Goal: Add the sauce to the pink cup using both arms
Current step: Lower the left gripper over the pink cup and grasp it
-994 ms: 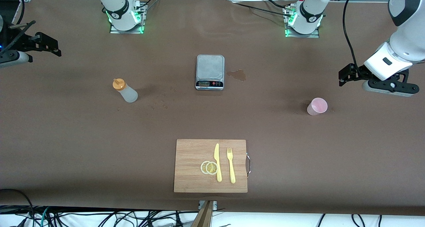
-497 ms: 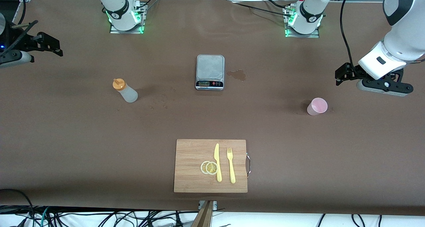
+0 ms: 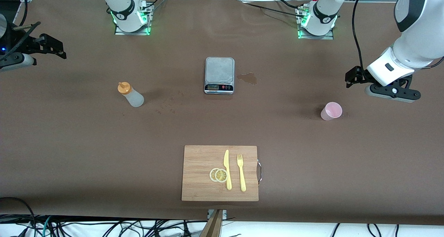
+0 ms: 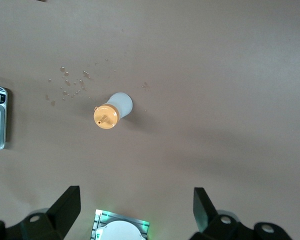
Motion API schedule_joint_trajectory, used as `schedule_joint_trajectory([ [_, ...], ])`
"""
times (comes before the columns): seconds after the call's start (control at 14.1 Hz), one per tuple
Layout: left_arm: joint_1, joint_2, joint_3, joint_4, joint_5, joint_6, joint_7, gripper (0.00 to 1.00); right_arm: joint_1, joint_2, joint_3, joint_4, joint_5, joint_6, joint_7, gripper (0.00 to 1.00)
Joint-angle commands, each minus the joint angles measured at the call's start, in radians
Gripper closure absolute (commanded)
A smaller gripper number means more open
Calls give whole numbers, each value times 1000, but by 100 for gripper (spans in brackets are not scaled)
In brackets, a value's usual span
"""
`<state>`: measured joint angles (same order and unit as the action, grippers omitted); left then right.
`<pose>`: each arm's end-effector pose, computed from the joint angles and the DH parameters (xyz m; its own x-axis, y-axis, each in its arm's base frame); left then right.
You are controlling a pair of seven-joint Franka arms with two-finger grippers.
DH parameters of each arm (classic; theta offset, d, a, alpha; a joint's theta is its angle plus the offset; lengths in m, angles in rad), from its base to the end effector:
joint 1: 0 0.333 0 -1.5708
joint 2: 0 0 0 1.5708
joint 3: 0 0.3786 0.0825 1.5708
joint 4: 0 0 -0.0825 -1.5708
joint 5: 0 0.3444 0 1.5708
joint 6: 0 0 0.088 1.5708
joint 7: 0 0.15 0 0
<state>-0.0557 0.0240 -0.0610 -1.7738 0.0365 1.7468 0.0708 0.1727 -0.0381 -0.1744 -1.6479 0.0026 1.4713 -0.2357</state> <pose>0.5230 -0.0561 0.5582 0.9798 -0.1925 -0.0533 -0.1943 -0.9805 -0.0304 0.4820 -0.0023 0.6225 0.9634 0.2331 -0.1326 0.2296 -0.9724 -0.0413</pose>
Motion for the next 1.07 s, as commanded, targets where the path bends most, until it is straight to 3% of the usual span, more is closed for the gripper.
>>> schedule_joint_trajectory([
  [0.0,-7,4,-11,1,20,-18,-6,0,2,-19,6,-24,-10,0,15,0],
  [0.99,7,86,-42,1,22,-50,35,0,2,-46,10,-29,-15,21,16,0],
])
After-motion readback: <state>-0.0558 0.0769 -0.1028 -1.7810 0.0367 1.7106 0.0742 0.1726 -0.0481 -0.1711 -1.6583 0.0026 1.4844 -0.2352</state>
